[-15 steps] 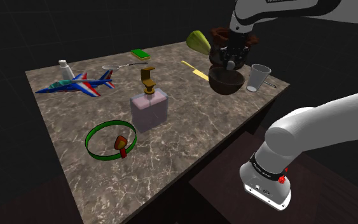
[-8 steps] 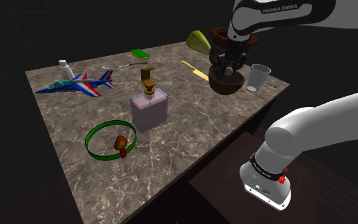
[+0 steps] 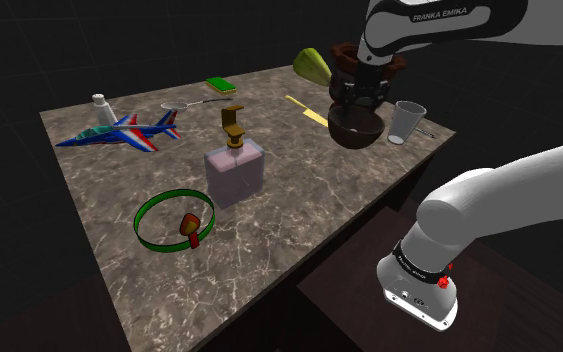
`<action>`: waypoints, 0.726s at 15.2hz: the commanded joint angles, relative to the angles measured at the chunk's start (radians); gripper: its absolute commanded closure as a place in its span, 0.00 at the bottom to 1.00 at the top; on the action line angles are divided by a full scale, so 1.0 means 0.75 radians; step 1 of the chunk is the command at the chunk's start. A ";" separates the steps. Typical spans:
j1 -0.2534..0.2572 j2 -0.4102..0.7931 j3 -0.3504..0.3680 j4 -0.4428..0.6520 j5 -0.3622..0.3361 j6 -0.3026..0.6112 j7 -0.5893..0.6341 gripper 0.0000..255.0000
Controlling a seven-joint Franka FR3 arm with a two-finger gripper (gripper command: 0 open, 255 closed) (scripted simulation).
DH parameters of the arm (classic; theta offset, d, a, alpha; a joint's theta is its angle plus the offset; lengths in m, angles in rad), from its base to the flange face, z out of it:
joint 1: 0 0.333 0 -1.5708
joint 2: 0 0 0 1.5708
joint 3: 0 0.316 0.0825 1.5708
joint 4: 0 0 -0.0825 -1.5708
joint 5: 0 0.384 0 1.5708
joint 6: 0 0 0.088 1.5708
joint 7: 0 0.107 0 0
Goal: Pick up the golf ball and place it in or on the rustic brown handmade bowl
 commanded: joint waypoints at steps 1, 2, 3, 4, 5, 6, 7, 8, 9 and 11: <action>0.000 0.000 0.000 0.000 0.000 0.000 0.000 0.00; 0.000 0.000 0.000 0.000 0.000 0.000 0.000 0.00; 0.000 0.000 0.000 0.000 0.000 0.000 0.000 0.00; 0.002 -0.006 0.005 0.040 0.004 -0.046 -0.001 0.00; 0.004 -0.010 0.010 0.082 0.009 -0.092 -0.002 0.00; 0.007 -0.011 0.015 0.125 0.013 -0.137 -0.003 0.00; 0.008 -0.011 0.018 0.160 0.016 -0.172 -0.004 0.00; 0.008 -0.011 0.018 0.160 0.016 -0.172 -0.004 0.00; 0.008 -0.011 0.018 0.160 0.016 -0.172 -0.004 0.00; 0.008 -0.012 0.018 0.160 0.016 -0.172 -0.004 0.00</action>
